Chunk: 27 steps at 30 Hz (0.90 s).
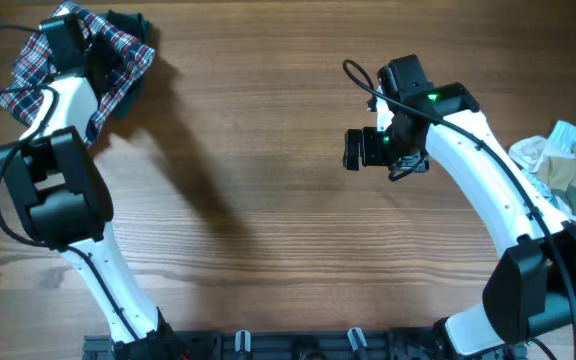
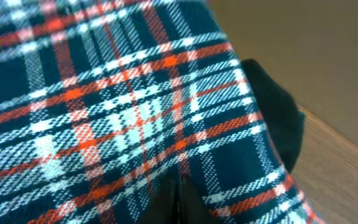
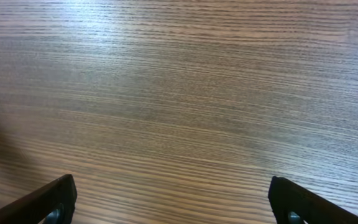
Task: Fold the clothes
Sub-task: 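Place the plaid bundle beside the green garment and adjust with left gripper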
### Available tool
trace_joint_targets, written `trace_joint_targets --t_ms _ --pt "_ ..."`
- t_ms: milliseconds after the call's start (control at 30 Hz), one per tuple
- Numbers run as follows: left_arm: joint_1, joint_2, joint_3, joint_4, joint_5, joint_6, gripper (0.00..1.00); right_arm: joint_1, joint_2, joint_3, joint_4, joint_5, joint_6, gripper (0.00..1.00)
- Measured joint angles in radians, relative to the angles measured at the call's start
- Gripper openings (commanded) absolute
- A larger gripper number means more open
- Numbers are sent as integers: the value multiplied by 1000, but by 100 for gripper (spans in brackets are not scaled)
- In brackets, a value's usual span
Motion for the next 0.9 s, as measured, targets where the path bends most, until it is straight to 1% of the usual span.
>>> trace_joint_targets --t_ms 100,233,333,400,533,667,700,900 --pt "2 -76 -9 -6 -1 0 4 0 0 0 0 0 0 100" --pt "26 -246 -9 1 -27 0 4 0 0 0 7 0 0 99" --pt "63 -290 8 -40 -41 0 4 0 0 0 20 0 0 100" --pt "85 -262 8 -60 -46 0 4 0 0 0 20 0 0 100" --pt "83 -100 6 -50 -41 0 4 0 0 0 20 0 0 100" --pt "50 60 3 56 -40 0 4 0 0 0 16 0 0 100" --pt "47 76 6 77 -44 0 4 0 0 0 16 0 0 100" --pt "47 78 11 84 -45 0 4 0 0 0 1 0 4 99"
